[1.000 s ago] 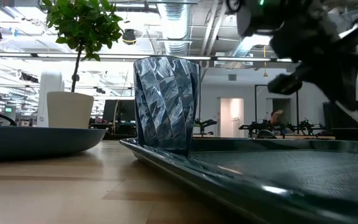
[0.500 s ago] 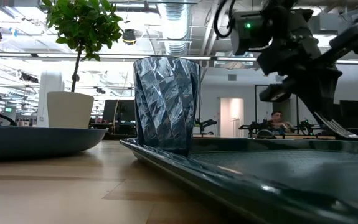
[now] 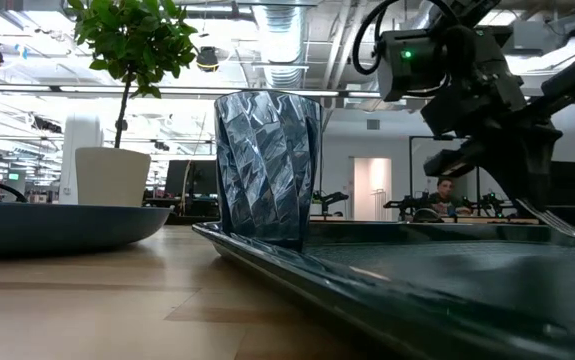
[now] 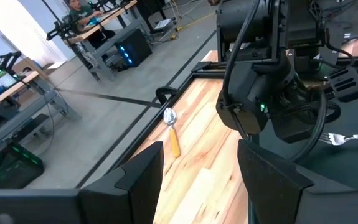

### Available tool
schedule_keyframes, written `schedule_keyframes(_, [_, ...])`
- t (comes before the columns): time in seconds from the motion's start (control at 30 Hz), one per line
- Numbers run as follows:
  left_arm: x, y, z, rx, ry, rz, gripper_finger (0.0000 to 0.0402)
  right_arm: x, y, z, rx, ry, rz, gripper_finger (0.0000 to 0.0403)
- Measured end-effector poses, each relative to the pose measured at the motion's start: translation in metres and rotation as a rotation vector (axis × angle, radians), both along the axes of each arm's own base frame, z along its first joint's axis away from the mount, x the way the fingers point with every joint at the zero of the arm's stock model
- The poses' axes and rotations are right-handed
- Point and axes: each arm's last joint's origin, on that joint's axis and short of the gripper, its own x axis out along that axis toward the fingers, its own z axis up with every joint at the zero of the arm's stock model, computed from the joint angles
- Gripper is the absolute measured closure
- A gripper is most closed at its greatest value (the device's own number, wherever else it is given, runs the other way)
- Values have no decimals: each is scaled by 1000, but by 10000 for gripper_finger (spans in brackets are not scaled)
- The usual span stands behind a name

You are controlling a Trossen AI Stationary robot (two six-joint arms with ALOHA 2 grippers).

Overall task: Pick and place plate/cup/fork/spoon on tray
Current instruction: Put the pink fork on the middle of the black tray

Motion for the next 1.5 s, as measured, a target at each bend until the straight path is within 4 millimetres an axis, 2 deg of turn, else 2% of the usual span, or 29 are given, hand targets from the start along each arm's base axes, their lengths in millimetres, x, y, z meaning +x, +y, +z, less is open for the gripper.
schedule_keyframes(0.33, [0,0,0,-2,0,1,203,3,1,0,-21,-32,-3,376])
schedule_keyframes(0.73, [0,0,0,-7,1,-3,202,5,0,-1,-103,-52,2,328])
schedule_keyframes(1.17, [0,0,0,-8,1,-3,202,6,1,-1,-93,-49,-46,326])
schedule_keyframes(1.5, [0,0,0,-8,1,-3,202,7,12,-1,-90,-64,-27,326])
